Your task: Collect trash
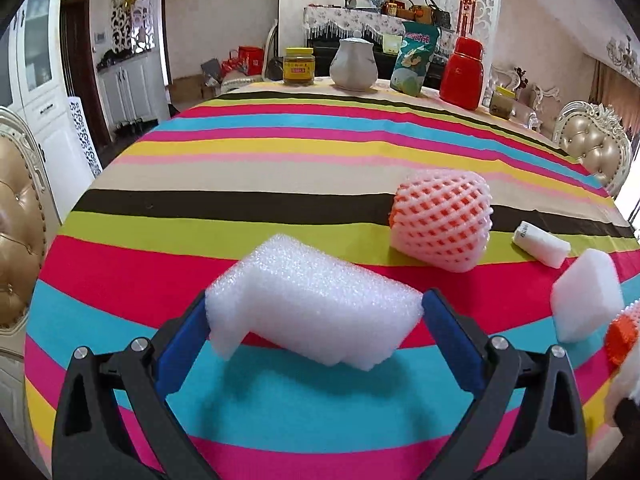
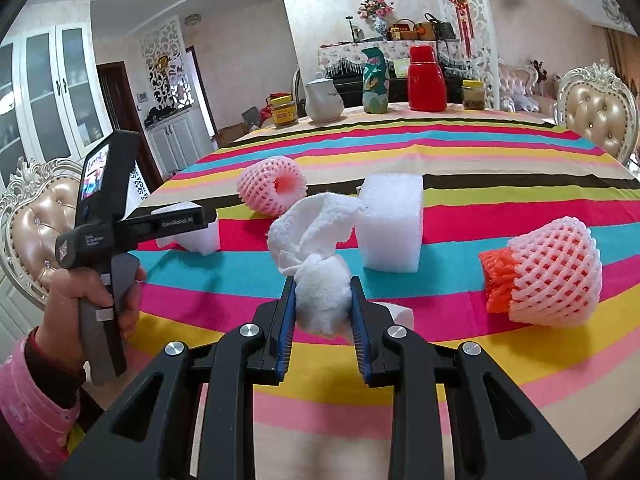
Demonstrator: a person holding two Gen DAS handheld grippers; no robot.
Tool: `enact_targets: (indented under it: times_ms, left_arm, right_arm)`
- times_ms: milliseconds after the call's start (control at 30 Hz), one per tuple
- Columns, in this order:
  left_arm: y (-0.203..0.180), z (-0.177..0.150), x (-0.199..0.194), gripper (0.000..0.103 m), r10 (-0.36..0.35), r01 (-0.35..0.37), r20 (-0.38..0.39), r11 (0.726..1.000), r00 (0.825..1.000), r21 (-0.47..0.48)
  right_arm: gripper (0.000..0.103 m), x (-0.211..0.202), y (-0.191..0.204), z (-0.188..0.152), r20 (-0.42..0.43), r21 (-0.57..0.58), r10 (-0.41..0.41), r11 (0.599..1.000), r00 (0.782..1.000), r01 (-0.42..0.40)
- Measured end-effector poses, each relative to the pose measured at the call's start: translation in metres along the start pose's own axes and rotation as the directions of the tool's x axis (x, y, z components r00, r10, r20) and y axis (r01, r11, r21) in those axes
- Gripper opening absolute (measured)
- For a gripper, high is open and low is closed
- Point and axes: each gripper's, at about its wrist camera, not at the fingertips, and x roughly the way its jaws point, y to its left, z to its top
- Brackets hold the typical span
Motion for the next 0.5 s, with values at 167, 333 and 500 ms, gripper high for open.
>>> enact_targets:
  times_ms: [167, 333, 500]
  left_arm:
    - [-0.014, -0.004, -0.001, 0.087, -0.181, 0.181, -0.008, 0.981, 0.983, 0.072]
    - [-0.039, -0.012, -0.027, 0.087, -0.316, 0.293, 0.069, 0.927, 0.946, 0.234]
    - [-0.056, -0.02, -0.039, 0.097, -0.356, 0.327, 0.033, 0.888, 0.934, 0.323]
  right_arm:
    - [0.026, -0.005, 0.002, -0.001, 0.01, -0.007, 0.003, 1.0, 1.0, -0.003]
    - [0.026, -0.01, -0.003, -0.003, 0.025, 0.007, -0.007, 1.0, 1.0, 0.007]
    - [0.026, -0.01, -0.007, -0.004, 0.028, 0.022, -0.024, 0.999, 0.999, 0.023]
